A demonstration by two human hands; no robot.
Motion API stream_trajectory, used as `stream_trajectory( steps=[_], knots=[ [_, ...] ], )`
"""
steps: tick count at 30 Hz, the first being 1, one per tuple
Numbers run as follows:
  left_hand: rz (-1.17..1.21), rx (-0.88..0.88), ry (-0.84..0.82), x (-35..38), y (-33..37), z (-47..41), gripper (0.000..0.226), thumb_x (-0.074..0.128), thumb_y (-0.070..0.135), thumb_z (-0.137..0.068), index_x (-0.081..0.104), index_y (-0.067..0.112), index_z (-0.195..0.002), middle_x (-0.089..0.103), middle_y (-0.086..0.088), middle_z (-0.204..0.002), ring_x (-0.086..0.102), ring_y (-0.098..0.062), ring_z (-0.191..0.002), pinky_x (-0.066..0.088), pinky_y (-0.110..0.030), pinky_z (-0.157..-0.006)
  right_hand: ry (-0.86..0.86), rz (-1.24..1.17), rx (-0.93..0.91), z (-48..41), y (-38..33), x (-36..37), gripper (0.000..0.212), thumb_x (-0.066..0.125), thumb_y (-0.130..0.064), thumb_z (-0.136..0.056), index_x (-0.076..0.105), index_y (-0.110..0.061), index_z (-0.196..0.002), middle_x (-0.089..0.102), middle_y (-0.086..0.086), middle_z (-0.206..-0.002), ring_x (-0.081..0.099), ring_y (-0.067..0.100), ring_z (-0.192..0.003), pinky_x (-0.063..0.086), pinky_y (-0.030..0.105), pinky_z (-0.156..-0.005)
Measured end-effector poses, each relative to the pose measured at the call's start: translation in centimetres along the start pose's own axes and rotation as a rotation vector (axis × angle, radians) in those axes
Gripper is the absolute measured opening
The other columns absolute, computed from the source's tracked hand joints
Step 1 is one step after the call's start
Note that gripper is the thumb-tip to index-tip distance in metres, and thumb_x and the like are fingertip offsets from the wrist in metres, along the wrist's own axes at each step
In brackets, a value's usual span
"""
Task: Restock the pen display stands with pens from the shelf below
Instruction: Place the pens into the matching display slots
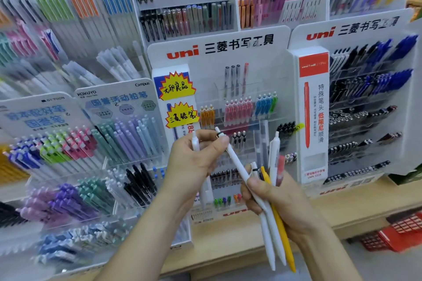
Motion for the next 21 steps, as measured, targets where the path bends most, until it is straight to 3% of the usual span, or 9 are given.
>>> stream_trajectory(
  steps=[3, 5, 10, 13, 17, 21],
  knots=[
    [0.042, 0.024, 0.084, 0.0, 0.2, -0.2, 0.011, 0.071, 0.015, -0.078, 0.065, 0.013, -0.087, 0.051, 0.013, -0.049, 0.034, -0.002, -0.038, 0.028, -0.012, -0.038, -0.034, -0.002, 0.046, -0.4, 0.2, -0.7, 0.021, 0.083, -0.021, -0.067, 0.069, -0.013, -0.082, 0.058, 0.018, -0.065, 0.045, 0.018, -0.044, 0.043, 0.023, -0.047],
    [0.052, 0.039, 0.092, -0.3, 0.5, -0.2, 0.016, 0.071, 0.026, -0.071, 0.072, 0.018, -0.085, 0.048, 0.012, -0.053, 0.026, -0.005, -0.042, 0.023, -0.015, -0.038, -0.038, -0.031, 0.082, -0.8, 0.6, -1.1, 0.03, 0.089, -0.024, -0.061, 0.069, -0.012, -0.079, 0.057, 0.017, -0.064, 0.044, 0.018, -0.043, 0.042, 0.023, -0.045],
    [0.071, 0.039, 0.097, -1.8, 1.4, 0.7, 0.03, 0.072, 0.042, -0.064, 0.078, 0.02, -0.083, 0.027, -0.006, -0.068, 0.018, -0.018, -0.057, 0.012, -0.022, -0.042, -0.069, -0.155, 0.194, -2.5, 2.2, -0.6, 0.037, 0.095, -0.033, -0.048, 0.066, -0.016, -0.063, 0.048, 0.006, -0.055, 0.039, 0.013, -0.039, 0.034, 0.021, -0.04],
    [0.028, 0.079, 0.228, -3.7, 1.9, 1.3, 0.035, 0.075, 0.041, -0.059, 0.074, 0.012, -0.079, 0.02, -0.01, -0.068, 0.014, -0.02, -0.057, 0.011, -0.024, -0.043, -0.058, -0.202, 0.269, -3.5, 3.3, 0.6, 0.03, 0.091, -0.03, -0.051, 0.065, -0.018, -0.061, 0.043, 0.004, -0.053, 0.036, 0.012, -0.038, 0.031, 0.02, -0.037],
    [-0.02, 0.176, 0.441, -7.4, 2.8, 2.0, 0.016, 0.071, 0.03, -0.067, 0.067, 0.015, -0.068, 0.039, 0.01, -0.045, 0.023, -0.008, -0.041, 0.02, -0.017, -0.039, -0.052, -0.221, 0.306, -4.6, 4.4, 2.8, 0.053, 0.098, -0.038, -0.04, 0.059, -0.014, -0.065, 0.038, 0.003, -0.051, 0.033, 0.012, -0.036, 0.031, 0.021, -0.036],
    [-0.106, 0.221, 0.459, -10.6, 4.1, 2.6, 0.018, 0.07, 0.023, -0.072, 0.067, 0.007, -0.079, 0.05, 0.015, -0.046, 0.038, 0.001, -0.038, 0.031, -0.009, -0.041, -0.042, -0.246, 0.306, -5.6, 4.9, 5.7, 0.047, 0.098, -0.032, -0.045, 0.059, -0.013, -0.063, 0.033, 0.001, -0.051, 0.032, 0.013, -0.038, 0.033, 0.022, -0.039]
  ],
)
Point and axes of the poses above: each hand's wrist, its own z-axis away from the middle knuckle, its own x-axis out of the palm, y = z × x, the point moved 1 cm from there along -z, towards the middle knuckle
